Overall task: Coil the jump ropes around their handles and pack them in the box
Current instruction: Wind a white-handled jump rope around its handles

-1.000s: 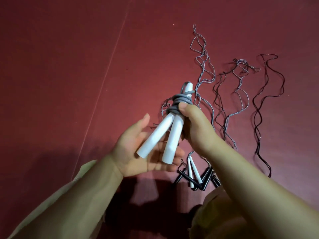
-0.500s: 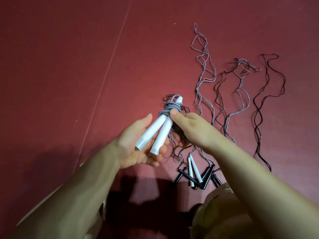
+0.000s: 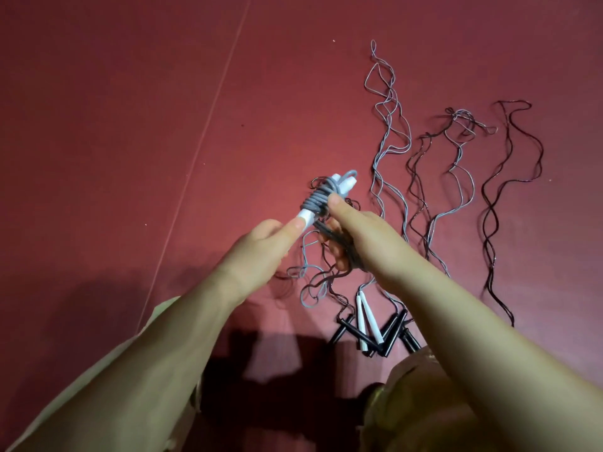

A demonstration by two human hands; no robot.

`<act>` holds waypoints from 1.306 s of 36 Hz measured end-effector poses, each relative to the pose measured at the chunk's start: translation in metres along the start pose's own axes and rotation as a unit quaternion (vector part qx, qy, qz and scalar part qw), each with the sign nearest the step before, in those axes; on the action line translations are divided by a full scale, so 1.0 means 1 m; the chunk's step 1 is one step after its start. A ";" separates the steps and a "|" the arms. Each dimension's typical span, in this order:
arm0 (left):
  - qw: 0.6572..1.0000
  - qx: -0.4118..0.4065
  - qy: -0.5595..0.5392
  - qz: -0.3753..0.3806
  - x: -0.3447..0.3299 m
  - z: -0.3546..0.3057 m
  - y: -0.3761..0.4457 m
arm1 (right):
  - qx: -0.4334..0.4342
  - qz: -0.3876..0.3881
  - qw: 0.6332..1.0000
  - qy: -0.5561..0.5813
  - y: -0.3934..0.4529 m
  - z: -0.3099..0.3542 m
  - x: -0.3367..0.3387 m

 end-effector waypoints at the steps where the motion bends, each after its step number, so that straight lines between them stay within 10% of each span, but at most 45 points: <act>1: 1.000 -0.006 0.007 -0.009 0.001 0.001 0.001 | 0.000 0.003 1.000 0.006 0.000 -0.001 0.000; 12: 0.997 -0.028 0.070 -0.021 -0.001 0.001 0.001 | 0.043 -0.035 0.998 -0.023 -0.002 0.000 -0.001; 16: 0.992 -0.004 0.009 0.124 -0.003 0.003 -0.003 | 0.077 -0.044 0.995 -0.038 -0.002 0.002 -0.002; 25: 0.844 0.122 -0.350 0.388 -0.011 -0.007 -0.018 | 0.119 0.021 0.992 0.037 -0.010 0.012 0.001; 47: 0.978 0.075 -0.158 0.108 -0.014 -0.006 -0.007 | 0.064 -0.097 0.965 -0.234 -0.003 0.001 0.006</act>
Point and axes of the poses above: each hand's wrist, its own y-axis towards the middle knuckle, its own x-axis out of the back of the hand, z = x × y, the point moved 2 cm from there along y, towards the middle knuckle
